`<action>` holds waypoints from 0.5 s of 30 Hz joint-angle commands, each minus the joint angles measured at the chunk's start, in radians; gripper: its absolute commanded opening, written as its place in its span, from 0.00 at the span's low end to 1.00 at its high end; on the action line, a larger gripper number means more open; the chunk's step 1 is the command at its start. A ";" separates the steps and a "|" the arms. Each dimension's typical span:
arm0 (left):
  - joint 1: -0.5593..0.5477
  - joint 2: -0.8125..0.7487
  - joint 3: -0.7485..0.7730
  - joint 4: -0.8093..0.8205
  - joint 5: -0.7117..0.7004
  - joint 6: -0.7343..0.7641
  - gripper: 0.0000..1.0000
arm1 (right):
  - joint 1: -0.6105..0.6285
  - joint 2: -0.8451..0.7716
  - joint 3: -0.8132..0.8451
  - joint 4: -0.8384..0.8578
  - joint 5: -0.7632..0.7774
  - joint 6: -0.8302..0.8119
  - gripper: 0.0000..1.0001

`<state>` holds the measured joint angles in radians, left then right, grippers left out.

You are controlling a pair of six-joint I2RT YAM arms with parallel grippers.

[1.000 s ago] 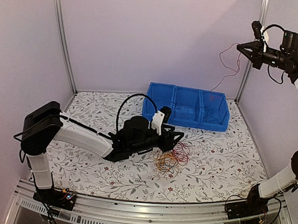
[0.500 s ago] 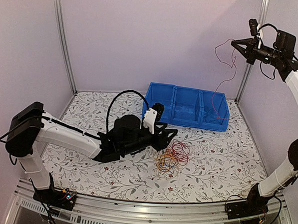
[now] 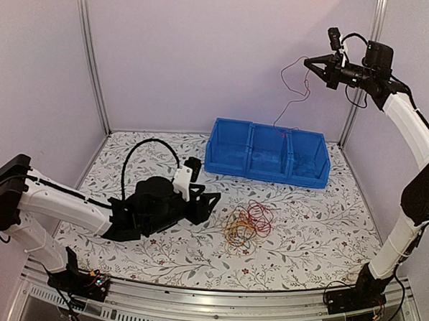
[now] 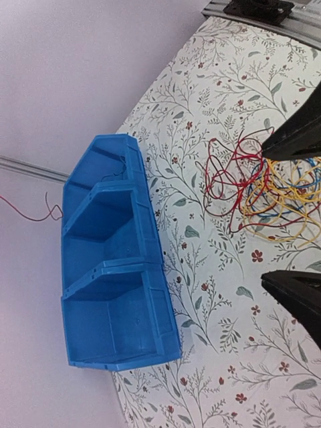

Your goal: Untangle the cables

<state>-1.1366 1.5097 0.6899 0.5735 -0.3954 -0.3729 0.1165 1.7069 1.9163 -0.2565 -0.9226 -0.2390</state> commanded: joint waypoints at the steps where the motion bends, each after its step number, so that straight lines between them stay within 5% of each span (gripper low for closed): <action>1: -0.013 -0.063 -0.048 -0.042 -0.075 -0.038 0.56 | 0.017 0.088 0.101 0.028 0.040 0.023 0.00; 15: -0.014 -0.088 -0.060 -0.084 -0.097 -0.043 0.57 | 0.045 0.325 0.123 -0.009 0.157 -0.072 0.00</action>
<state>-1.1374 1.4353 0.6250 0.5087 -0.4698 -0.4164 0.1581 1.9942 2.0617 -0.2428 -0.8165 -0.2611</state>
